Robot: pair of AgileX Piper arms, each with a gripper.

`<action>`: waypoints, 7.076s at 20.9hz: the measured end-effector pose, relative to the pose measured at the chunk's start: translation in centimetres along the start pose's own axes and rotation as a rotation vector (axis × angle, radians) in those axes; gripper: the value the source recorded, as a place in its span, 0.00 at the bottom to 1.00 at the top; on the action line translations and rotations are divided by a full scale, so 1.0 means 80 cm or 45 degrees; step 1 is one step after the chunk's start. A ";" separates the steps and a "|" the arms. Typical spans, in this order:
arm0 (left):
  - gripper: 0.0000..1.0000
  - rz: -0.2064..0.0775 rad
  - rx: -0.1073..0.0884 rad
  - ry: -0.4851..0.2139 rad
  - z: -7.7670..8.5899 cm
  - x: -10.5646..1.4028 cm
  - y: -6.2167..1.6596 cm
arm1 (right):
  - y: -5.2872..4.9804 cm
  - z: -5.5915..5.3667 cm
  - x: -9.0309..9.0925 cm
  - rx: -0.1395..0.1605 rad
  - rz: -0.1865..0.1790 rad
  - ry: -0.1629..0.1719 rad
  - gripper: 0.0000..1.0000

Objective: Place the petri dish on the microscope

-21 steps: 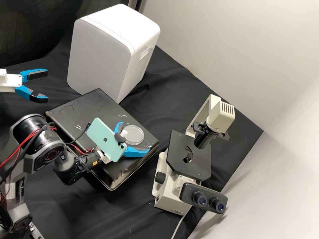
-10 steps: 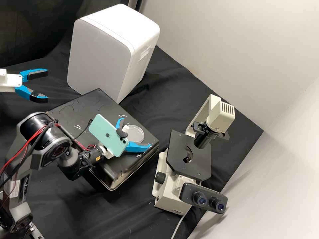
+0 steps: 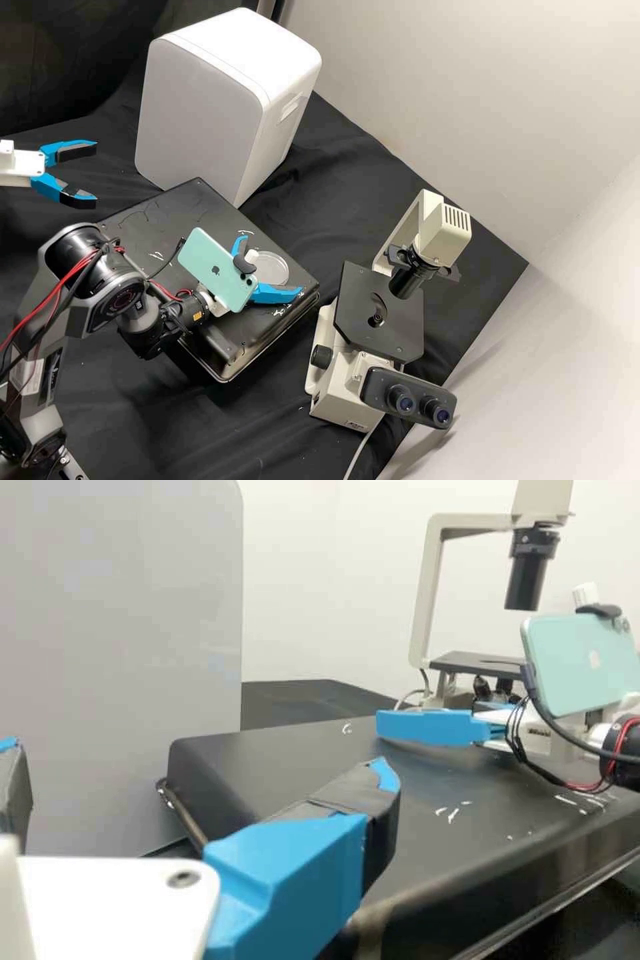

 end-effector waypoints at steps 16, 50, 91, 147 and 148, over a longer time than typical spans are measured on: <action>1.00 0.000 0.000 0.000 0.000 0.000 0.0000 | -0.002 0.003 0.001 -0.016 -0.001 -0.011 0.00; 1.00 0.000 0.000 0.000 0.000 0.000 0.0000 | 0.007 0.007 0.000 0.001 0.040 -0.007 0.00; 1.00 -0.021 -0.002 -0.002 0.001 0.001 -0.0037 | 0.125 0.042 0.006 0.095 0.399 -0.084 0.00; 1.00 -0.040 -0.013 0.006 0.002 0.006 -0.0076 | 0.109 0.081 0.099 -0.084 0.392 -0.174 0.00; 1.00 -0.043 -0.014 0.006 0.001 0.006 -0.0081 | 0.109 0.081 0.099 -0.094 0.392 -0.170 0.00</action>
